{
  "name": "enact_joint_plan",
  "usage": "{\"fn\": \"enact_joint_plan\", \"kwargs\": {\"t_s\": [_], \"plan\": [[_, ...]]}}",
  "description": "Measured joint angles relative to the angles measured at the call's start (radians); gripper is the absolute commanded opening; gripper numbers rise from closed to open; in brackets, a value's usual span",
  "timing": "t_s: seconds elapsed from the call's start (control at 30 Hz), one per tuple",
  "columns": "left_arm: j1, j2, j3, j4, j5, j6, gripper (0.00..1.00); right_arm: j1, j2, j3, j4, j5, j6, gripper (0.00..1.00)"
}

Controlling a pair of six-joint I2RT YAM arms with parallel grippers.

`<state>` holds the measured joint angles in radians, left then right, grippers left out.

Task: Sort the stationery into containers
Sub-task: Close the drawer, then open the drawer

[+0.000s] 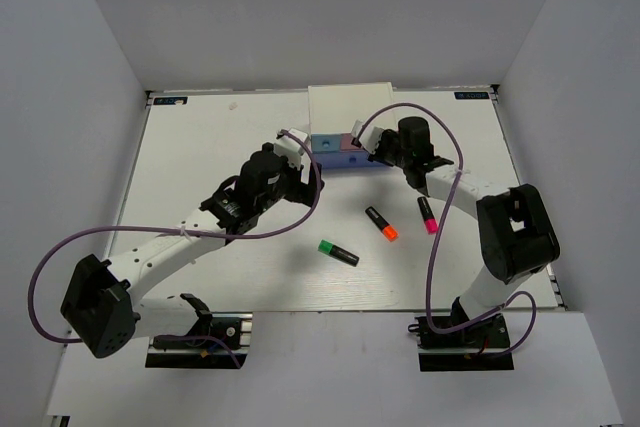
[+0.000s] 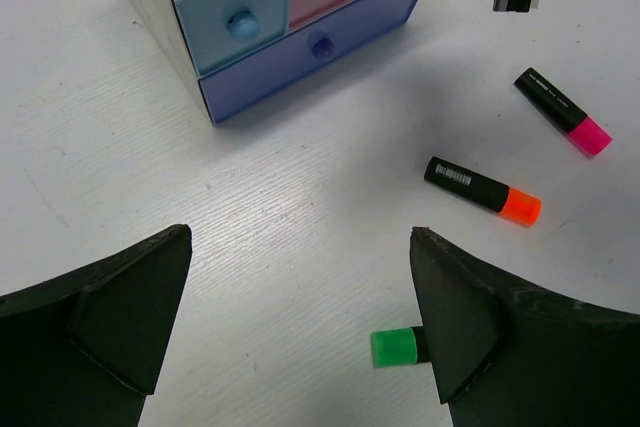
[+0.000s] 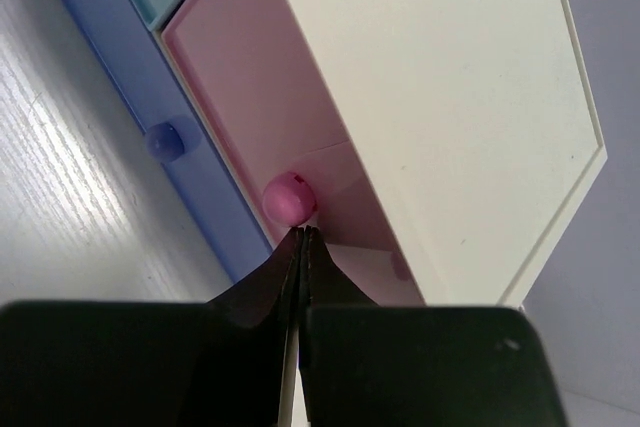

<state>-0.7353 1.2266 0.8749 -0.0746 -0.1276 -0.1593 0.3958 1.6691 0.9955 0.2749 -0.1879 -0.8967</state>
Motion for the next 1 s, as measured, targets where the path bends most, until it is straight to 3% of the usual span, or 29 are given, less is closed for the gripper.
{"fn": "enact_joint_plan", "kwargs": {"t_s": [0.17, 0.27, 0.3, 0.47, 0.53, 0.73, 1.0], "plan": [[0.0, 0.0, -0.001, 0.001, -0.003, 0.0, 1.0, 0.002, -0.023, -0.057, 0.011, -0.051, -0.001, 0.05], [0.0, -0.008, -0.001, 0.0, -0.004, 0.0, 1.0, 0.005, -0.091, -0.14, 0.001, -0.121, 0.004, 0.28], [0.0, -0.013, -0.001, 0.0, -0.004, 0.0, 1.0, 0.006, -0.114, -0.163, -0.004, -0.143, 0.01, 0.4], [0.0, -0.033, -0.001, 0.007, -0.008, 0.0, 1.0, 0.025, -0.137, -0.183, -0.005, -0.19, 0.097, 0.44], [0.0, -0.034, -0.001, 0.008, -0.013, 0.001, 1.0, 0.035, -0.121, -0.183, 0.018, -0.178, 0.166, 0.53], [0.0, -0.036, -0.001, 0.008, -0.019, 0.001, 1.0, 0.067, -0.027, -0.183, 0.116, -0.085, 0.447, 0.54], [0.0, -0.039, -0.001, 0.008, -0.02, 0.001, 1.0, 0.089, 0.074, -0.179, 0.192, 0.065, 0.812, 0.47]]}}
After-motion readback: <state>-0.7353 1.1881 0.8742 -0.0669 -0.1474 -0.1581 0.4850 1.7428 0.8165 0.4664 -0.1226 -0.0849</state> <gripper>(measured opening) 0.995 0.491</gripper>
